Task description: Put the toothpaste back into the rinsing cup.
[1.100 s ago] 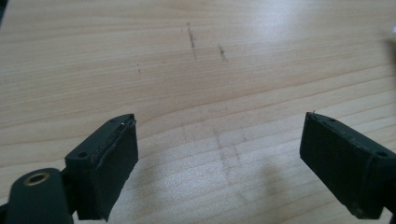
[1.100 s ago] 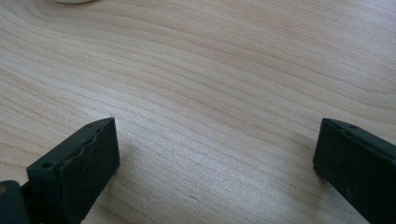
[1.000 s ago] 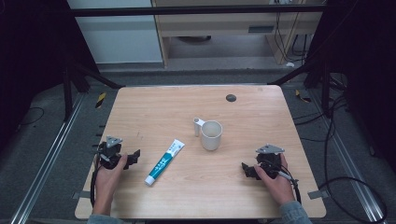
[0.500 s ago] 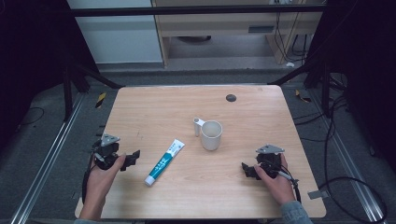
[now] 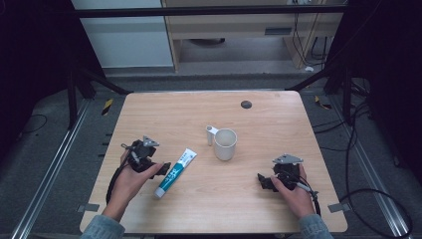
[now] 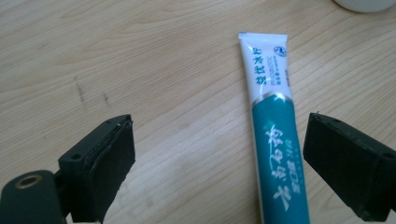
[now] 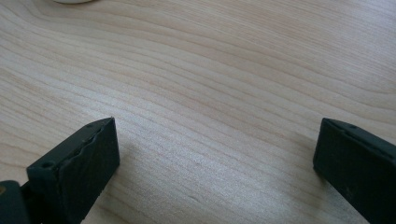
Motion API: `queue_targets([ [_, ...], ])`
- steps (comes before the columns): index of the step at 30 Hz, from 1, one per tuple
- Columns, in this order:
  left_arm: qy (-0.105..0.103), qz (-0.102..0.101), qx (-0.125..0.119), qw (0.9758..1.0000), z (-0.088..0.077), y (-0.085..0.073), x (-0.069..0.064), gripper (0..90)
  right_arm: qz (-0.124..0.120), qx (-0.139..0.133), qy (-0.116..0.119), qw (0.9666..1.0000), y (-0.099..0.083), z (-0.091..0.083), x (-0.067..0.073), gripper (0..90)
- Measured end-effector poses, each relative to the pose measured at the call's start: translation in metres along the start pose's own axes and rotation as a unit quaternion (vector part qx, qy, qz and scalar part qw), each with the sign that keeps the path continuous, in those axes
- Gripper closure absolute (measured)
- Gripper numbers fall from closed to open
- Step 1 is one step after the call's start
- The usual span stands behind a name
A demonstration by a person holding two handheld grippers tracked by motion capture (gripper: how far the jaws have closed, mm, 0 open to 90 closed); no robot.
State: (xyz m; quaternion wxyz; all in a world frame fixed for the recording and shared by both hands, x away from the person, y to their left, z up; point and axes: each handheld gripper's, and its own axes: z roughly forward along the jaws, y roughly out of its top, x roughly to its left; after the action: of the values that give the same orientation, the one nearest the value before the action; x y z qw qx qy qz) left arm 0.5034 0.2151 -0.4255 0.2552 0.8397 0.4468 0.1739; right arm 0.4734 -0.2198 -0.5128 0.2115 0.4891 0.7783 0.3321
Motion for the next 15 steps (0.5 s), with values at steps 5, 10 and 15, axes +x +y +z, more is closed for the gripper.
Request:
queue_targets([
  [5, -0.007, 0.018, 0.028, 0.9994, 0.013, 0.015, -0.007, 9.2, 0.000, 0.000, 0.000, 1.0000, 0.000, 0.000, 0.000, 0.6],
  [10, -0.007, 0.029, 0.050, 0.9983, 0.022, 0.029, -0.014, 12.9, 0.001, 0.000, 0.000, 1.0000, 0.000, 0.000, 0.000, 0.6],
  [15, -0.013, 0.036, 0.066, 0.9970, 0.028, 0.039, -0.020, 17.7, 0.000, 0.000, 0.000, 1.0000, 0.000, 0.000, 0.000, 0.6],
])
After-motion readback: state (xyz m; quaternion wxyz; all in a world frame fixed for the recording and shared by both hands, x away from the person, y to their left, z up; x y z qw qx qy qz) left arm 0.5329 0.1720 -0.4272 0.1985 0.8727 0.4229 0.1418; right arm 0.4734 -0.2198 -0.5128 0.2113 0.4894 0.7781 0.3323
